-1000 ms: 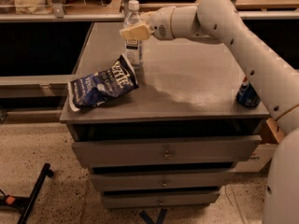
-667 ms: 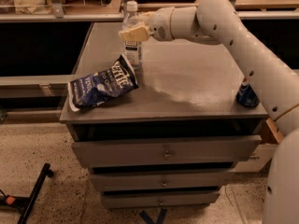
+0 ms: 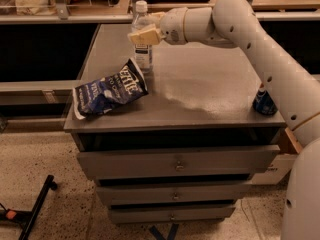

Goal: Move blue plastic bottle near blue chip bag

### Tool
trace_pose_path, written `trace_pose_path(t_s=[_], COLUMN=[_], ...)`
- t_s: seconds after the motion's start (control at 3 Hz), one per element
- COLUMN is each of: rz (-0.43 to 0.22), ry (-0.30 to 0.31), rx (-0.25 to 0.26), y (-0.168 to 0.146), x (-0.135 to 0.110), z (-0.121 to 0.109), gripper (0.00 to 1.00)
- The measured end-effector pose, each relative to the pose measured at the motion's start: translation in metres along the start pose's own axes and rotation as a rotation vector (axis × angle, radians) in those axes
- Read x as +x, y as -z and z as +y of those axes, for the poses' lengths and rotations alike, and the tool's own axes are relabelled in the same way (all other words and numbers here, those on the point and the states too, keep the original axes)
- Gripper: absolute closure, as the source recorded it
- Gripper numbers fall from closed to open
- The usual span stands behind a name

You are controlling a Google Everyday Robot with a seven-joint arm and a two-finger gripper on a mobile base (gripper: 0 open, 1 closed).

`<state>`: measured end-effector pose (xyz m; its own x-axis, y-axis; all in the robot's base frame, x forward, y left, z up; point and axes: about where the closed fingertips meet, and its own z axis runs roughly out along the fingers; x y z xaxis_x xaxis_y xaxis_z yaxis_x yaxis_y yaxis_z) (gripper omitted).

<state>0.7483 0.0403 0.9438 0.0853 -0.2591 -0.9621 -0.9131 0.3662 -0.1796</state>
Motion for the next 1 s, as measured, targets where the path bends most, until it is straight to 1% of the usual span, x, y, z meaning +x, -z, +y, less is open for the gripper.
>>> trace_pose_path(t_s=[0.33,0.67,1.0], rz=[0.0,-0.001,-0.001], ry=[-0.001,-0.002,-0.002], rx=[-0.004,-0.009,-0.01], y=[-0.0031,-0.0059,-0.006], x=[-0.0001,-0.0002,-0.0003], z=[0.0017,0.0035,0.0035], gripper=[0.12,0.0,0.0])
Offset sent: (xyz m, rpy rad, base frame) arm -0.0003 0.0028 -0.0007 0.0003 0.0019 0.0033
